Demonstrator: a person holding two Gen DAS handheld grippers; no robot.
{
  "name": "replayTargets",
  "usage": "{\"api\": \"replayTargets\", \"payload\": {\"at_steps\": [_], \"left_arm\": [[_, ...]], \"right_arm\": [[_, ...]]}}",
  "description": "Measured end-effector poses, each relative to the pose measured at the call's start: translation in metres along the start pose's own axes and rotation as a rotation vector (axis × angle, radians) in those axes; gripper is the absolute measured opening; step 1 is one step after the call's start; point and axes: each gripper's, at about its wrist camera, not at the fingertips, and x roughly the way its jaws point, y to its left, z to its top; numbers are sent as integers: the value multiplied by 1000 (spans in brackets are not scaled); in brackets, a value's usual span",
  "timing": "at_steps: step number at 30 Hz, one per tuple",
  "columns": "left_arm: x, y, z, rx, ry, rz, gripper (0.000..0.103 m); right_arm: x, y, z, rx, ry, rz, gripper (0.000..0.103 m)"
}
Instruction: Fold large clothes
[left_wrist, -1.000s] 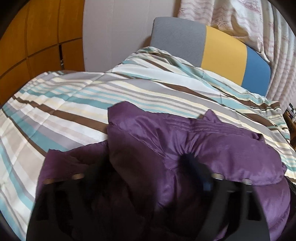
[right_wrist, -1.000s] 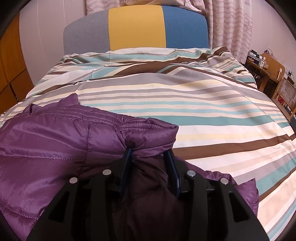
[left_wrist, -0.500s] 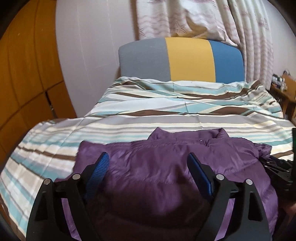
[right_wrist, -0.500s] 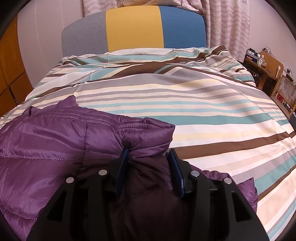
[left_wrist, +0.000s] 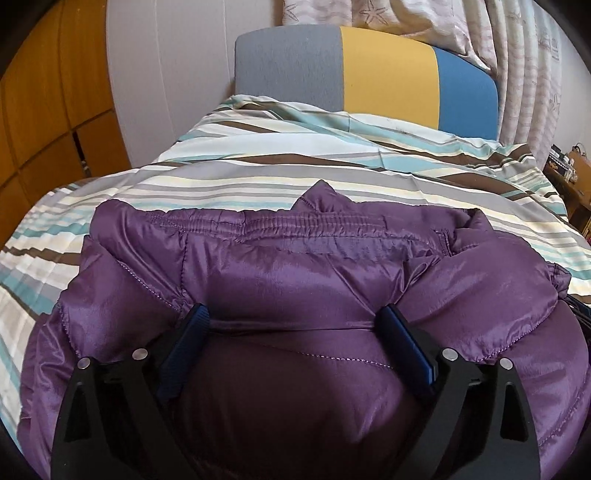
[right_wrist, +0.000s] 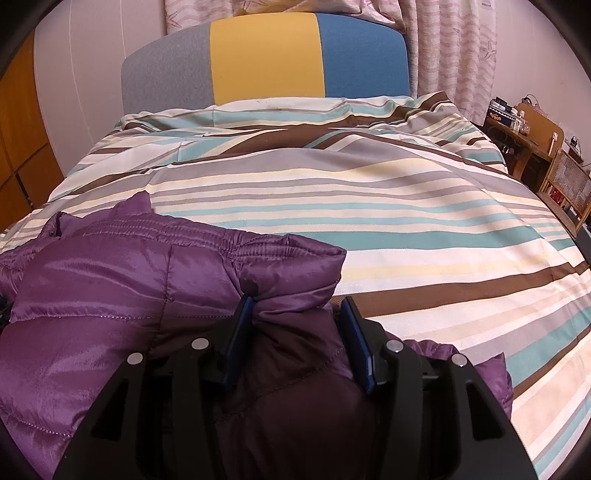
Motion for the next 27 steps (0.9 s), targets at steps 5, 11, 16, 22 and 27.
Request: {"api": "replayTargets", "payload": {"at_steps": [5, 11, 16, 22, 27], "left_arm": [[-1, 3, -2, -9, -3, -13, 94], [-1, 6, -2, -12, -4, -18, 94], [-2, 11, -2, -21, -7, -30, 94], [-5, 13, -3, -34, -12, -41, 95], [-3, 9, -2, -27, -5, -29, 96]], "right_arm": [[-30, 0, -2, -3, -100, 3, 69], [-95, 40, -9, -88, -230, 118, 68], [-83, 94, -3, -151, -166, 227, 64], [-28, 94, -9, -98, -37, 236, 65], [-17, 99, -12, -122, -26, 200, 65]]}}
